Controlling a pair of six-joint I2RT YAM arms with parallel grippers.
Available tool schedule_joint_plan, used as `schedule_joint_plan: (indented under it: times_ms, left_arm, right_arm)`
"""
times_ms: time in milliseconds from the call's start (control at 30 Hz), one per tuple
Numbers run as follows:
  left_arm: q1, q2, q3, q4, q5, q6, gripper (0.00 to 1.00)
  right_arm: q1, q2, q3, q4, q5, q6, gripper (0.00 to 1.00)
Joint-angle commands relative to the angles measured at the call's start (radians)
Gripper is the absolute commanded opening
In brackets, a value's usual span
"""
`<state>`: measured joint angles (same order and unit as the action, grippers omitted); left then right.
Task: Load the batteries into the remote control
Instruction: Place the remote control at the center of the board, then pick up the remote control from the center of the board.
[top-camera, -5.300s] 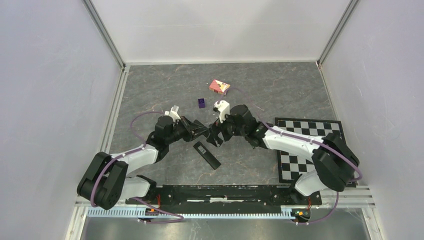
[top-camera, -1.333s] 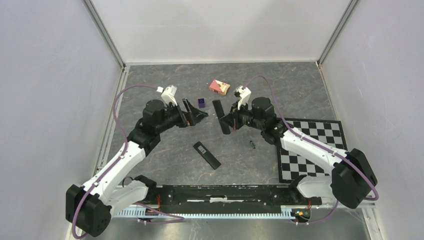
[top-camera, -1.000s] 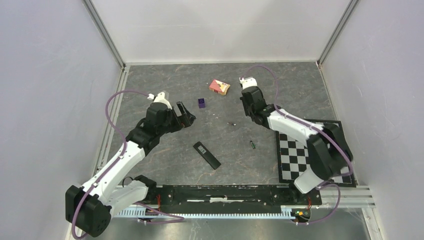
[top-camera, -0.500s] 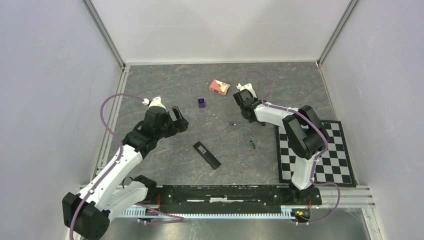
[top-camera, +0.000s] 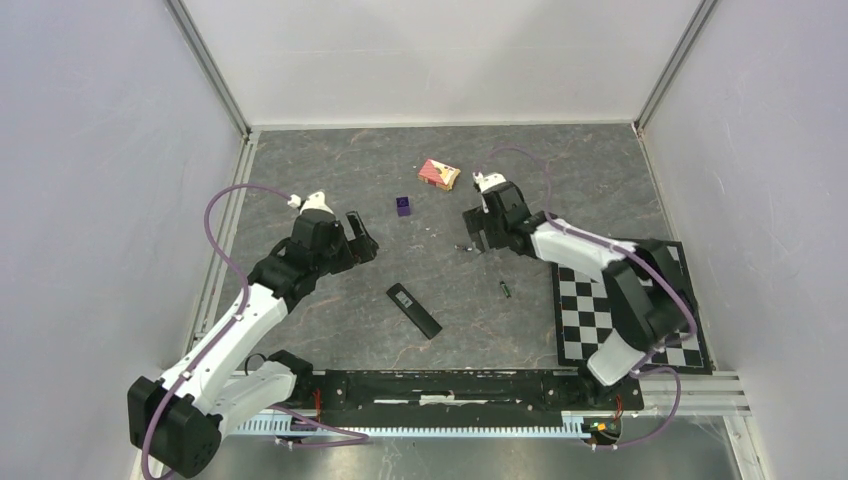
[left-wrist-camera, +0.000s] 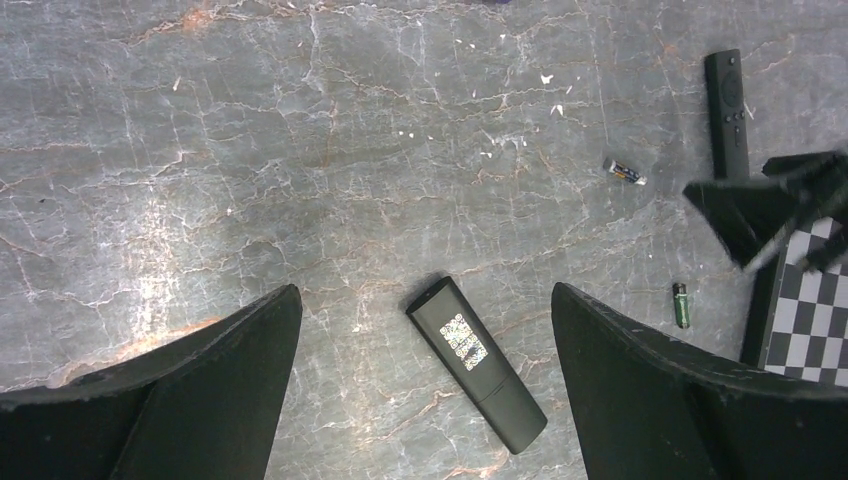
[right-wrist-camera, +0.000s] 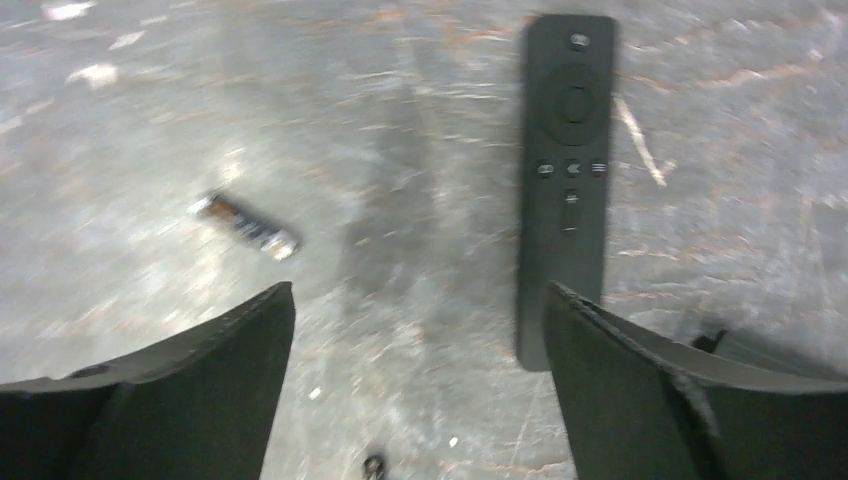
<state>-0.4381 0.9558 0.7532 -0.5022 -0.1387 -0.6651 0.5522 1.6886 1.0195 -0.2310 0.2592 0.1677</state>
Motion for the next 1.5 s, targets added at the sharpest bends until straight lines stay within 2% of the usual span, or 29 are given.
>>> schedule_joint_plan:
  times_ms: [0, 200, 300, 533, 700, 833, 1000, 1067, 1167, 1467]
  left_arm:
    - [0.007, 0.004, 0.049, 0.004, -0.022, 0.027, 1.0]
    - [0.023, -0.007, 0.048, -0.034, -0.123, -0.036, 1.0]
    - [0.04, -0.022, 0.04, -0.041, -0.138, -0.065, 1.0]
    - [0.055, -0.058, 0.024, -0.032, -0.13, -0.087, 1.0]
    - [0.057, -0.077, 0.016, -0.027, -0.118, -0.079, 1.0]
    - [0.062, -0.086, 0.007, -0.025, -0.111, -0.079, 1.0]
    - [0.067, -0.101, -0.005, -0.025, -0.089, -0.085, 1.0]
    - [0.069, -0.11, -0.015, -0.026, -0.077, -0.091, 1.0]
    - [0.069, -0.124, -0.049, 0.0, -0.025, -0.1, 1.0]
    - [0.069, -0.102, -0.257, 0.261, 0.291, -0.188, 1.0]
  right_arm:
    - [0.073, -0.14, -0.083, 0.126, -0.299, -0.062, 0.98]
    - [0.297, -0.242, -0.253, 0.267, -0.321, -0.14, 0.98]
    - [0.379, -0.259, -0.307, 0.331, -0.336, -0.102, 0.92]
    - [0.529, -0.157, -0.27, 0.295, -0.196, -0.033, 0.91]
    - [0.588, -0.097, -0.241, 0.286, -0.131, 0.034, 0.92]
    - [0.626, -0.044, -0.197, 0.235, -0.026, 0.062, 0.89]
    - [0.626, -0.006, -0.187, 0.204, -0.028, 0.109, 0.7]
    - [0.613, -0.002, -0.193, 0.214, -0.059, 0.123, 0.55]
    - [0.594, -0.004, -0.204, 0.223, -0.068, 0.136, 0.43]
    - [0.534, -0.077, -0.289, 0.473, -0.15, 0.128, 0.34]
